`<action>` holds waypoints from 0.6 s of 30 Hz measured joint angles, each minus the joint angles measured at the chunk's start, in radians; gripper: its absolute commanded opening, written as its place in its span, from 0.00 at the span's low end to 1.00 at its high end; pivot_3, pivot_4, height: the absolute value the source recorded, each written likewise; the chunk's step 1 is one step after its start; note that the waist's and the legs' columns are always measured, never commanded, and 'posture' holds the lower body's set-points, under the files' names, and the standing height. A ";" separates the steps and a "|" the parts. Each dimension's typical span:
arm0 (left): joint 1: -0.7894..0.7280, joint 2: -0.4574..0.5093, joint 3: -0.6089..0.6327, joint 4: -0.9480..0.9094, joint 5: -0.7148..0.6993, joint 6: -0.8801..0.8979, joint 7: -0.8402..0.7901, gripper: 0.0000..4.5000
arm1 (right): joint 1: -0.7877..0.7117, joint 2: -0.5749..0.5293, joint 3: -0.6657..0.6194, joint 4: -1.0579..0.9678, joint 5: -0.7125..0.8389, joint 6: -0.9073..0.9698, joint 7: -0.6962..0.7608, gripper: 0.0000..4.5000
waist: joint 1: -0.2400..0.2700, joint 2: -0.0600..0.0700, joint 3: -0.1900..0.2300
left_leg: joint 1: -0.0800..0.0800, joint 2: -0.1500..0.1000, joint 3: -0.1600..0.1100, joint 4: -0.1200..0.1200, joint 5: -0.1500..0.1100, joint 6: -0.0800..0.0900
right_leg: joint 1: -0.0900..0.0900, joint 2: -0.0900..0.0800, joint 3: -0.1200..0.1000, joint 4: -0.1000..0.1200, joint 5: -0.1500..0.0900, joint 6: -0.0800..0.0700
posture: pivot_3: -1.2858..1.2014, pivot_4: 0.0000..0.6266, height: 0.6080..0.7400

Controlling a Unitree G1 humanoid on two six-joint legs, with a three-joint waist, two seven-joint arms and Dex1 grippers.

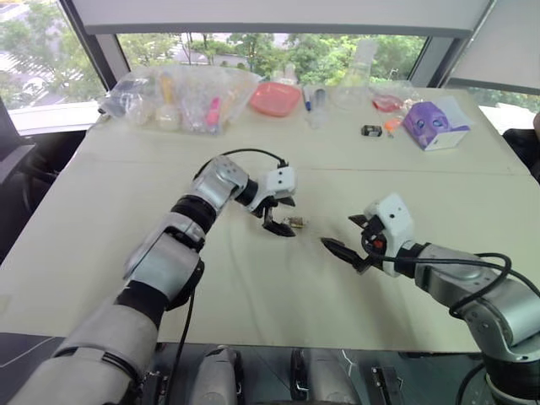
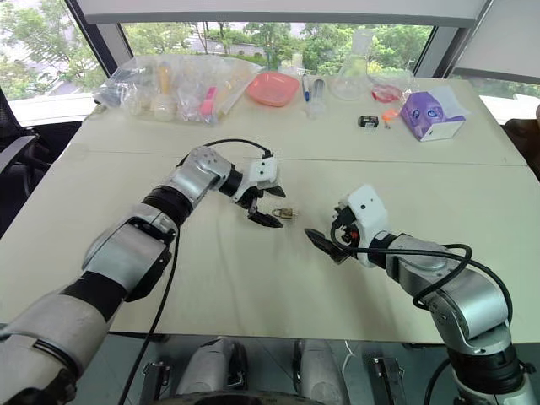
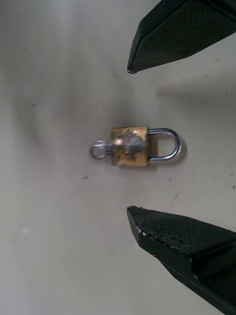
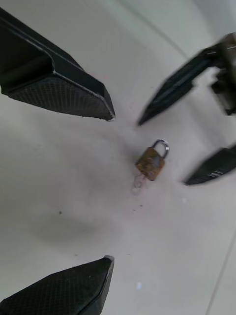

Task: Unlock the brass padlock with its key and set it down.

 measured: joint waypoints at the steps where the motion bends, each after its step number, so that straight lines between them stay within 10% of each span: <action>1: -0.005 -0.012 0.003 0.014 0.010 -0.014 0.008 1.00 | 0.004 0.004 0.000 -0.001 0.000 0.001 -0.005 0.99 | 0.004 0.000 0.000 | 0.000 0.000 0.000 0.000 0.000 0.000 | 0.000 0.000 0.000 0.000 0.000 0.000 | 0.52 0.24 1.00; 6: -0.027 -0.044 0.006 0.053 0.073 -0.057 0.031 1.00 | 0.008 0.014 -0.008 -0.019 -0.001 0.003 -0.028 0.99 | 0.005 -0.001 -0.001 | 0.000 -0.001 -0.002 0.001 0.000 0.001 | 0.002 -0.001 0.000 -0.001 0.000 0.000 | 0.52 0.24 1.00; 15: -0.026 -0.073 0.039 0.066 0.118 -0.073 0.054 0.17 | 0.015 0.030 -0.013 -0.026 0.001 0.022 -0.045 1.00 | 0.005 -0.001 -0.001 | 0.001 -0.001 -0.006 0.001 -0.001 0.001 | 0.004 -0.001 -0.001 -0.001 0.000 0.000 | 0.52 0.24 1.00; 18: -0.022 -0.072 0.042 0.064 0.126 -0.087 0.059 0.16 | 0.015 0.043 -0.027 -0.026 0.009 0.025 -0.043 1.00 | 0.005 -0.001 -0.002 | 0.001 -0.001 -0.006 0.001 -0.001 0.001 | 0.004 -0.001 -0.001 -0.001 0.000 0.000 | 0.52 0.24 1.00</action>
